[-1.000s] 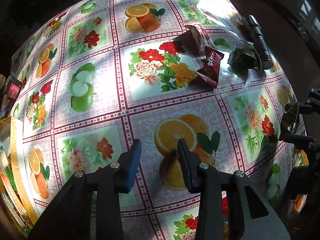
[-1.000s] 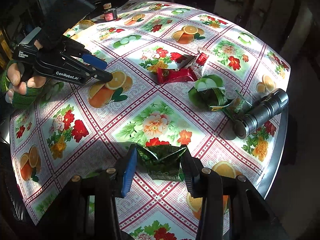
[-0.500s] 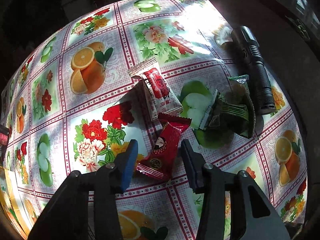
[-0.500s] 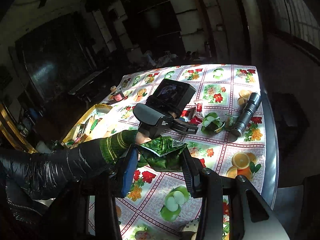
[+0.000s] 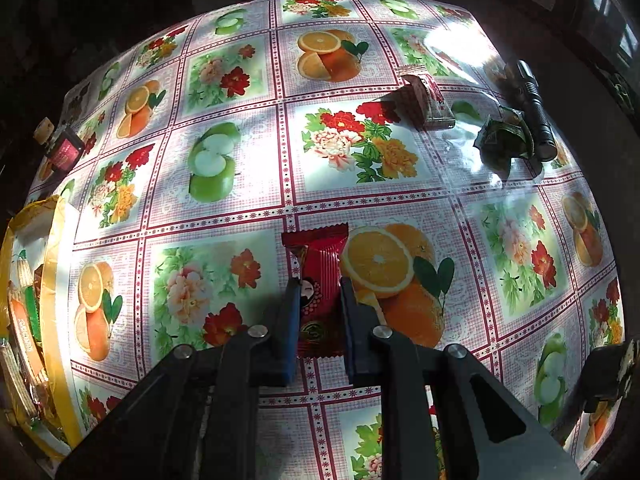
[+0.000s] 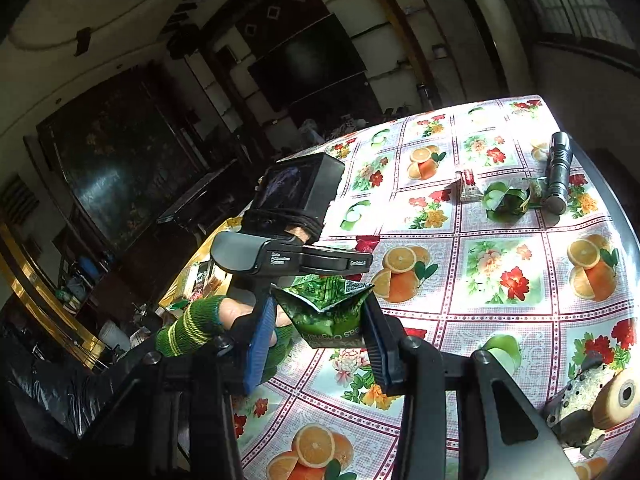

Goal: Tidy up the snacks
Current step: 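Carry both held snacks over the white tray, then lower the red packet and green bag into the tray, then open both grippers and withdraw them from the tray, then move both open grippers back to the snacks near the flashlight, then grasp the red-and-white packet with left gripper while right gripper grasps green bag, then carry both held snacks over the white tray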

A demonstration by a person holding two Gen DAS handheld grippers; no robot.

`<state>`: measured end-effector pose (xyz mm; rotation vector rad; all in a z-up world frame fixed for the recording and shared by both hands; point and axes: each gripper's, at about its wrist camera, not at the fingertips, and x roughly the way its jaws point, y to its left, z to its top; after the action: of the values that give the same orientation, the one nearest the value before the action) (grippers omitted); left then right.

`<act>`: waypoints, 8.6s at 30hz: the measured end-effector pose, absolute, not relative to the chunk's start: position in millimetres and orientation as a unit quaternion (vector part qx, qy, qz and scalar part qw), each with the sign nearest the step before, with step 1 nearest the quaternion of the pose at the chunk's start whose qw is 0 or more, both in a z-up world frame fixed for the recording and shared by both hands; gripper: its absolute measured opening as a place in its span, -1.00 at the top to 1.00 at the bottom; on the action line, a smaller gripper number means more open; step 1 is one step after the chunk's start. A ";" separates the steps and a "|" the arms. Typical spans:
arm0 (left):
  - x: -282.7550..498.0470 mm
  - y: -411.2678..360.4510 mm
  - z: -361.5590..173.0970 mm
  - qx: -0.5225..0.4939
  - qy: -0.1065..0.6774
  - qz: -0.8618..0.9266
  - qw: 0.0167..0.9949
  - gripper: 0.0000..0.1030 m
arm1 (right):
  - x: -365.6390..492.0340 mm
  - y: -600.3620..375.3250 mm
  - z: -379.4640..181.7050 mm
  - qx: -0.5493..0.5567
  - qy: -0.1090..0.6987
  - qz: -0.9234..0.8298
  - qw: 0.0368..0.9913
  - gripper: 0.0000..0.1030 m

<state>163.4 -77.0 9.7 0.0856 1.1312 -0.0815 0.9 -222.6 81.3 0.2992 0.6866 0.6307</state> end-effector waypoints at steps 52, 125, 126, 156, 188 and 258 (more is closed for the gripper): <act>9.1 98.3 42.4 -0.039 0.480 0.104 0.870 0.62 | 17.8 -57.0 46.5 0.082 0.368 0.325 0.867 0.20; 44.4 240.0 37.2 -0.083 0.461 0.216 0.857 0.59 | 109.7 117.5 18.0 0.033 0.404 0.407 0.818 0.23; 45.0 239.9 37.0 -0.084 0.461 0.216 0.857 0.59 | 110.7 118.5 17.2 0.032 0.405 0.409 0.817 0.23; 23.0 222.1 58.2 -0.082 0.436 0.203 0.873 -0.54 | 117.7 52.7 28.6 0.065 0.388 0.361 0.846 -0.11; 134.9 6.8 72.5 0.003 0.454 0.033 0.890 -0.63 | 176.6 -303.8 5.5 0.236 0.349 -0.021 0.907 -0.12; 163.6 -43.9 6.4 0.010 0.536 -0.011 0.844 0.55 | 67.6 -236.5 0.4 0.170 0.352 0.082 0.917 0.30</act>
<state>163.6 -43.9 6.4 0.0215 1.1305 -0.0237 67.6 -236.5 0.4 0.3491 0.7232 0.1691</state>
